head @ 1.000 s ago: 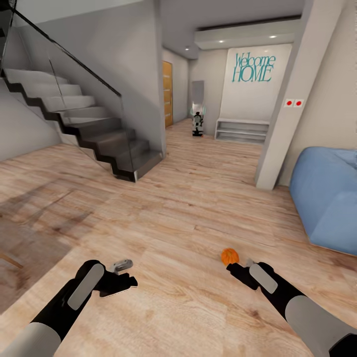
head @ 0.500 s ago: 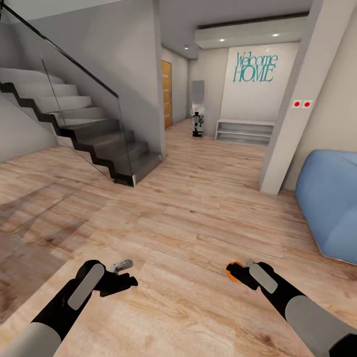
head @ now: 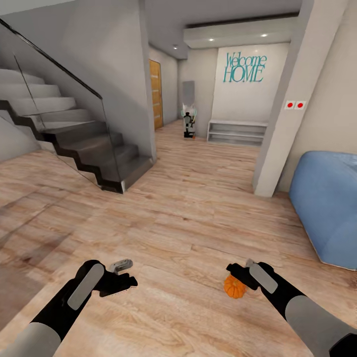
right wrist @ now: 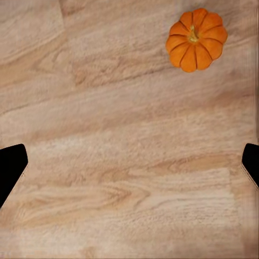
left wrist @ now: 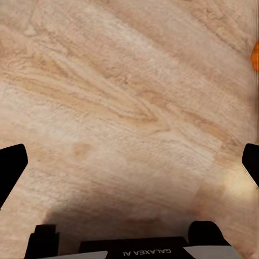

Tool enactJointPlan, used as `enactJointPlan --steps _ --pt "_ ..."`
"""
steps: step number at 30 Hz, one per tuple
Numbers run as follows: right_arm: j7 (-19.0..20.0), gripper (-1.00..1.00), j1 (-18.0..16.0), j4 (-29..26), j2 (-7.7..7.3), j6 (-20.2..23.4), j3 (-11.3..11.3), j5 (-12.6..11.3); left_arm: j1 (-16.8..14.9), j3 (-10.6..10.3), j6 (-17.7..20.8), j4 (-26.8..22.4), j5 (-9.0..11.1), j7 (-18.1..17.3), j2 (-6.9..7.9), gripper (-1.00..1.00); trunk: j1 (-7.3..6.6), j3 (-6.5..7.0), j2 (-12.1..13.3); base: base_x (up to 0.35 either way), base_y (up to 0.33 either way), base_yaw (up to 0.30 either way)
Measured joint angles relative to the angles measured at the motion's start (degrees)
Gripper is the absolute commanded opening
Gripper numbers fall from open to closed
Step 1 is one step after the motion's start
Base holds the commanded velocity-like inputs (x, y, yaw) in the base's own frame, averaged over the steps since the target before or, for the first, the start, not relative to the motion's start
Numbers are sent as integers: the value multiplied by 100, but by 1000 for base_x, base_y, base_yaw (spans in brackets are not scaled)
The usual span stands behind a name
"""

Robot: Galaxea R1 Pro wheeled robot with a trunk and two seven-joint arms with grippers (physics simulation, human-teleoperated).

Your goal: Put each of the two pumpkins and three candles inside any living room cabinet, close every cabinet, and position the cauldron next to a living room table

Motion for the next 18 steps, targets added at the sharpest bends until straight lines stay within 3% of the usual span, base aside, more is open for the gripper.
enactJointPlan --steps 11,18 --pt "5 100 0 0 0 0 0 0 0 0 1 0 0 4 6 100 0 28 0 337 0 -259" --pt "4 100 -1 2 1 0 0 0 1 1 -3 -1 0 5 7 100 1 31 0 303 -101 -44"
